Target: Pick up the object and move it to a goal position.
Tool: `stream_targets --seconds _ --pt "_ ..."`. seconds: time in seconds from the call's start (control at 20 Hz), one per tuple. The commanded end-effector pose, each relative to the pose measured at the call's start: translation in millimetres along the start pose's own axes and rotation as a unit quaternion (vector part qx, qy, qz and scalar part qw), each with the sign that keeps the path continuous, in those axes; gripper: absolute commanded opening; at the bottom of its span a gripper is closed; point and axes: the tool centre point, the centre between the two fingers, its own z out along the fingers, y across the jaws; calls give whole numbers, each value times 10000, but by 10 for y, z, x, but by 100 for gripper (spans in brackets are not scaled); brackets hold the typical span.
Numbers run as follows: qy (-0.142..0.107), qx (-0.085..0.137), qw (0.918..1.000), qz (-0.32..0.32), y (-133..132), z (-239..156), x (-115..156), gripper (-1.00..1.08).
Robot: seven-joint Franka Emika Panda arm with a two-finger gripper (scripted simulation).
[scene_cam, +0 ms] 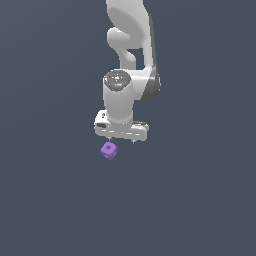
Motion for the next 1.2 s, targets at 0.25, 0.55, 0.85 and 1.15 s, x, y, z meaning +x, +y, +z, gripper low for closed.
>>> stream_targets --seconds 0.25,0.55,0.85,1.15 --pt "21 7 9930 1177 431 338 38 100" --pt "37 -5 9860 1668 620 475 41 100" --pt "35 -9 9849 1728 648 499 38 100" --pt "37 -9 9847 1741 652 681 34 100"
